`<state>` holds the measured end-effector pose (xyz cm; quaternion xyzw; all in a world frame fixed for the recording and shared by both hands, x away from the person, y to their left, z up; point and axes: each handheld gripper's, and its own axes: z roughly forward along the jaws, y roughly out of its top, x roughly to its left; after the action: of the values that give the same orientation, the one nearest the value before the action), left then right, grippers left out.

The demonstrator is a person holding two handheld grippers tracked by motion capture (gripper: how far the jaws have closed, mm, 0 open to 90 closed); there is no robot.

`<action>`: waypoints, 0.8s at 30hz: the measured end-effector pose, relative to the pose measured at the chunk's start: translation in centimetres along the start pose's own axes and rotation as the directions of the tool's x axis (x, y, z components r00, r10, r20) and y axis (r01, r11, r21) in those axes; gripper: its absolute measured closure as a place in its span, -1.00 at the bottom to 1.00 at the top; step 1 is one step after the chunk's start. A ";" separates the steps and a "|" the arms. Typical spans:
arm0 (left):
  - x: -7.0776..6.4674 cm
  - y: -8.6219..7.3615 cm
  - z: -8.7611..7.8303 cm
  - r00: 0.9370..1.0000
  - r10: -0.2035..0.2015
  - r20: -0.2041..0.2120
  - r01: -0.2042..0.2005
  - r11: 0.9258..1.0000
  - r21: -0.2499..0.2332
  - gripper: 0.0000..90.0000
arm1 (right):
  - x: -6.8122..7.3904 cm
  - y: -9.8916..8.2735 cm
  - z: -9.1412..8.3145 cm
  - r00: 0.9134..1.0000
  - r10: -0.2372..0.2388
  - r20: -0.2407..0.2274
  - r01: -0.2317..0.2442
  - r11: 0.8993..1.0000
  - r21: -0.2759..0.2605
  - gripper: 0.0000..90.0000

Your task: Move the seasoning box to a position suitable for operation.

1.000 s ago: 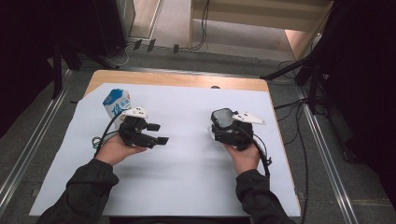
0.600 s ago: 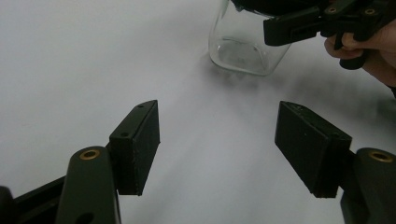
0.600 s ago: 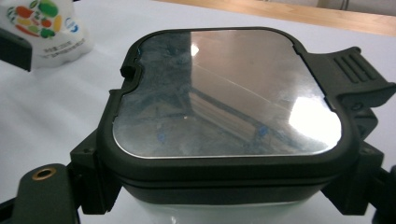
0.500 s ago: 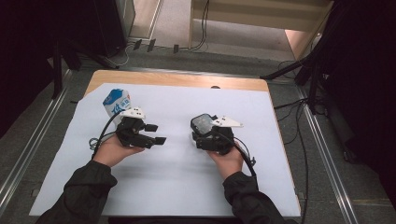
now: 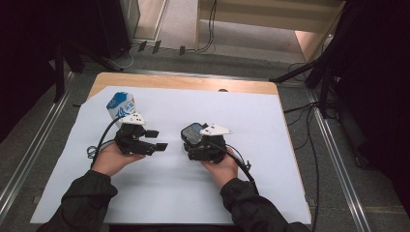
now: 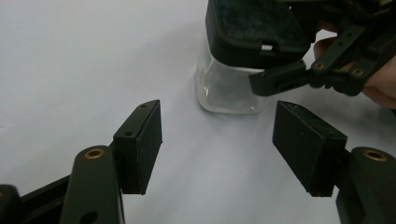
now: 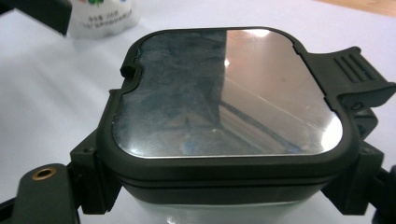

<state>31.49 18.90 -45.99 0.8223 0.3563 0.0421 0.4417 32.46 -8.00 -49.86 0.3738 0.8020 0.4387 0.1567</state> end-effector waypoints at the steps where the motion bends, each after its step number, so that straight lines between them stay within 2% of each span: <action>1: 0.0 0.0 -0.1 1.000 -0.005 0.000 0.005 1.000 0.000 -0.23 | 0.2 0.0 0.1 1.000 -0.015 0.006 0.015 1.000 -0.002 -0.64; 4: -0.1 -0.1 -0.1 1.000 -0.004 -0.007 0.004 1.000 -0.003 -0.23 | 0.4 -0.2 0.2 1.000 -0.026 0.008 0.026 1.000 -0.009 -0.64; 6: -0.1 -0.1 0.0 1.000 -0.002 -0.005 0.002 1.000 -0.003 -0.23 | 0.5 -0.4 0.1 1.000 -0.016 0.008 0.016 1.000 -0.016 -0.64; 15: -0.3 0.1 0.4 1.000 0.010 -0.002 -0.010 1.000 -0.001 -0.21 | 0.5 -0.7 -0.1 1.000 -0.018 0.000 0.018 1.000 -0.001 -0.67; 17: -0.3 0.2 0.4 1.000 0.014 -0.002 -0.014 1.000 -0.005 -0.21 | 0.3 -0.6 -0.4 1.000 0.000 -0.016 0.000 1.000 0.003 -0.67; 21: -0.3 0.4 0.5 1.000 0.015 -0.001 -0.015 1.000 -0.010 -0.20 | 0.1 -0.3 -1.4 1.000 -0.003 -0.022 0.004 1.000 0.022 -0.67; 24: -0.4 0.5 0.7 1.000 0.020 -0.008 -0.020 1.000 -0.012 -0.19 | -0.1 -0.4 -2.5 0.999 -0.001 -0.050 0.002 1.000 0.017 -0.67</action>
<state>31.76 18.03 -45.91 0.8229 0.3495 0.0519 0.4449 30.88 -9.66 -48.76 0.3633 0.8098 0.4409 0.1337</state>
